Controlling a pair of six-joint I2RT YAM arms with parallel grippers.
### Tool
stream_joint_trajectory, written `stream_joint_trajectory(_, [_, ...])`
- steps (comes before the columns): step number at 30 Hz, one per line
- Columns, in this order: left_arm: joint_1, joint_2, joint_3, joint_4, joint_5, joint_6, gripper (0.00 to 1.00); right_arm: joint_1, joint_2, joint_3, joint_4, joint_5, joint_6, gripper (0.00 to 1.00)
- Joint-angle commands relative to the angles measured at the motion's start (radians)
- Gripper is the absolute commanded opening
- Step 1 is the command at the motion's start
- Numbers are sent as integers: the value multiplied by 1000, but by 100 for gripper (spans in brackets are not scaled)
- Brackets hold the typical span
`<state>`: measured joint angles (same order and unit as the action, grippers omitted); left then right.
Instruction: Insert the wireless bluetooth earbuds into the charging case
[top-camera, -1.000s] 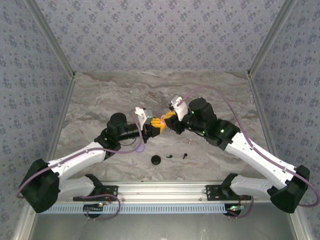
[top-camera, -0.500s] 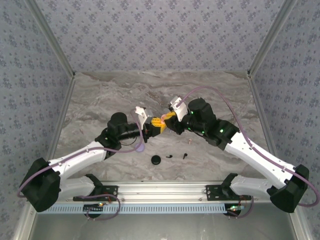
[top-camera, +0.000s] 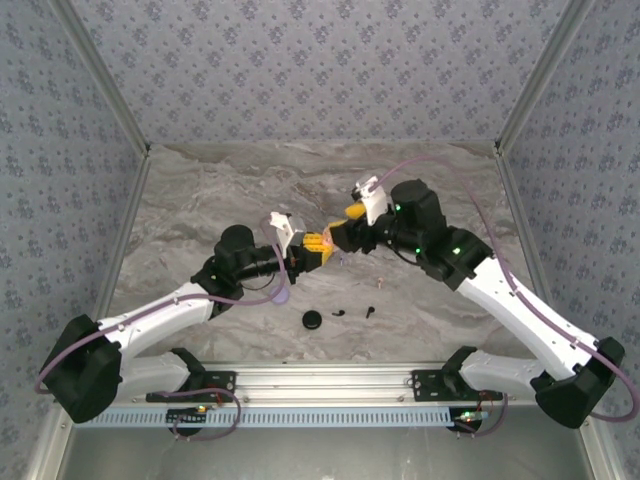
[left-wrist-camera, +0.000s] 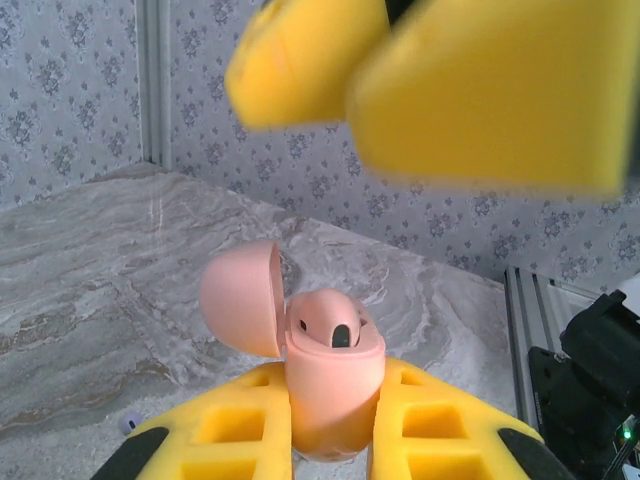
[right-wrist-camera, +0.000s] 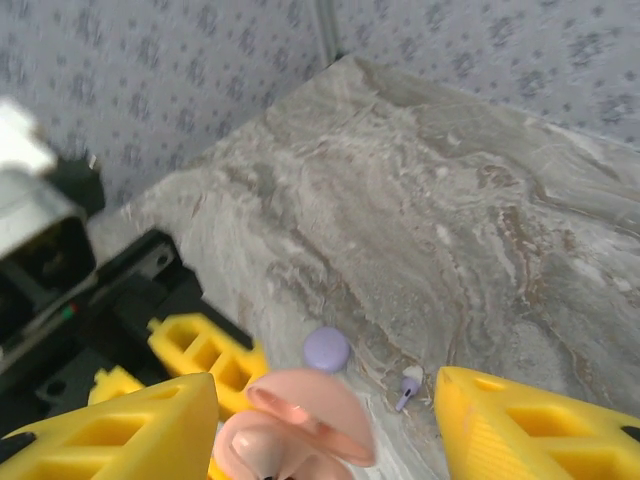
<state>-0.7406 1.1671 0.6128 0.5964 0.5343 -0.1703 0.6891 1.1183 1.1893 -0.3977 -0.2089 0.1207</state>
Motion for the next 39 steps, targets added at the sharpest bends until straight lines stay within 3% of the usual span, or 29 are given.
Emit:
stream_joint_trajectory(1, [-5,-11,-1,85,-15,-12,0,-69,-28,59,-100,2,117,63])
stream_joint_trajectory(8, [-4,-35,-34,129,-60,-7,0,-275,-1,-27,-297,11,308,61])
stream_joint_trajectory(11, [-5,-64,-48,129,-79,6,0,-310,72,-60,-394,32,329,56])
stream_joint_trajectory(19, [-5,-131,-48,35,-92,62,0,-274,237,-200,-357,68,408,51])
stream_joint_trajectory(27, [-6,-150,-55,22,-98,68,0,-236,425,-192,-338,106,406,47])
stream_joint_trajectory(39, [-5,-162,-54,-1,-100,78,0,-221,561,-155,-303,114,397,42])
